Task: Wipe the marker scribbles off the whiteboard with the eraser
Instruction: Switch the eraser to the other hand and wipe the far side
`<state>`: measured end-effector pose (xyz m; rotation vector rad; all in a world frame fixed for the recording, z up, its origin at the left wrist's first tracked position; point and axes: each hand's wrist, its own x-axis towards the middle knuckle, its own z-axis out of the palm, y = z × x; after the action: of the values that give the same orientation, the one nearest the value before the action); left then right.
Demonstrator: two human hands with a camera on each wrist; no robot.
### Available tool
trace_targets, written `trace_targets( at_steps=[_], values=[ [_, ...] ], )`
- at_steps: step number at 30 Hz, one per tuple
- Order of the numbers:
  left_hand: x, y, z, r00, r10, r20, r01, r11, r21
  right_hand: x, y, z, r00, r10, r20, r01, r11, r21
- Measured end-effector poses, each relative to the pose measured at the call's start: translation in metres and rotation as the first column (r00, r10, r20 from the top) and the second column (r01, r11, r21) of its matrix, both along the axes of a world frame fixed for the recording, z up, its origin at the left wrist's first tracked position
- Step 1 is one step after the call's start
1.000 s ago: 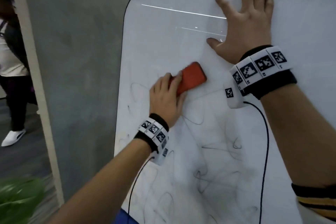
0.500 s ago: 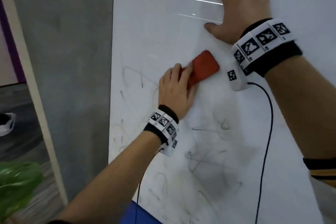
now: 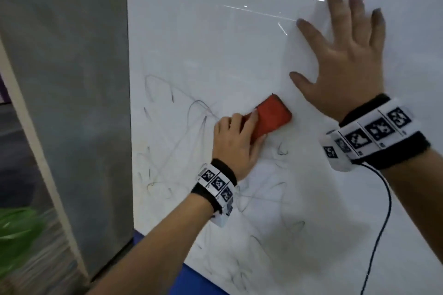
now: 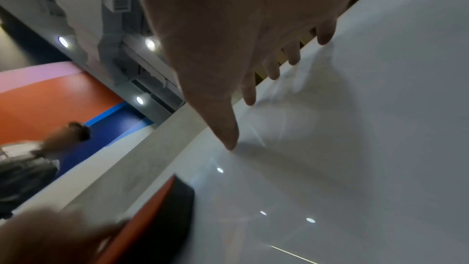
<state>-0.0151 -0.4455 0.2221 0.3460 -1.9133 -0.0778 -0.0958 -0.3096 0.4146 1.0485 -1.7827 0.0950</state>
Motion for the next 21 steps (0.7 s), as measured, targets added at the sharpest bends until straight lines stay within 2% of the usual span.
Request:
trace_targets(
  at_steps=[2, 4, 6, 7, 9, 11, 12, 13, 15, 18, 19, 21],
  values=[
    [-0.001, -0.029, 0.022, 0.994, 0.102, -0.045, -0.099, 0.993, 0.06, -0.009, 0.013, -0.011, 1.0, -0.008, 0.009, 0.008, 1.0, 0.03],
    [0.001, -0.064, 0.059, 0.964, 0.227, -0.14, -0.182, 0.942, 0.281, -0.015, 0.025, -0.02, 0.999, -0.032, 0.006, 0.032, 0.995, 0.093],
    [-0.004, -0.074, 0.092, 0.931, 0.299, -0.21, -0.183, 0.879, 0.441, -0.021, 0.032, -0.026, 0.999, -0.042, -0.031, 0.046, 0.989, 0.142],
    [-0.01, -0.065, 0.098, 0.927, 0.307, -0.216, -0.195, 0.886, 0.421, -0.023, 0.035, -0.03, 0.998, -0.041, -0.048, 0.048, 0.986, 0.16],
    [-0.022, -0.022, 0.087, 0.954, 0.206, -0.216, -0.158, 0.962, 0.221, -0.028, 0.04, -0.036, 0.999, -0.006, -0.049, 0.015, 0.985, 0.173],
    [-0.029, 0.026, 0.053, 0.988, 0.054, -0.142, -0.047, 0.997, 0.054, -0.032, 0.044, -0.041, 0.996, 0.084, -0.001, -0.083, 0.987, 0.134],
    [-0.027, 0.04, 0.036, 0.995, 0.005, -0.098, -0.003, 1.0, 0.022, -0.033, 0.048, -0.044, 0.992, 0.122, 0.027, -0.124, 0.985, 0.122],
    [-0.024, 0.04, 0.027, 0.997, -0.009, -0.072, 0.01, 1.0, 0.021, -0.034, 0.054, -0.047, 0.989, 0.139, 0.051, -0.144, 0.983, 0.116],
    [-0.019, 0.006, 0.041, 0.993, 0.053, -0.103, -0.048, 0.997, 0.054, -0.036, 0.064, -0.047, 0.99, 0.12, 0.071, -0.128, 0.983, 0.128],
    [-0.01, -0.057, 0.091, 0.945, 0.244, -0.218, -0.162, 0.928, 0.336, -0.035, 0.077, -0.043, 0.996, 0.069, 0.056, -0.079, 0.976, 0.204],
    [-0.01, -0.067, 0.101, 0.932, 0.287, -0.22, -0.179, 0.895, 0.41, -0.035, 0.078, -0.042, 0.997, 0.064, 0.051, -0.073, 0.974, 0.214],
    [-0.02, -0.051, 0.096, 0.923, 0.32, -0.213, -0.216, 0.89, 0.402, -0.034, 0.08, -0.042, 0.997, 0.061, 0.039, -0.068, 0.971, 0.229]
  ],
)
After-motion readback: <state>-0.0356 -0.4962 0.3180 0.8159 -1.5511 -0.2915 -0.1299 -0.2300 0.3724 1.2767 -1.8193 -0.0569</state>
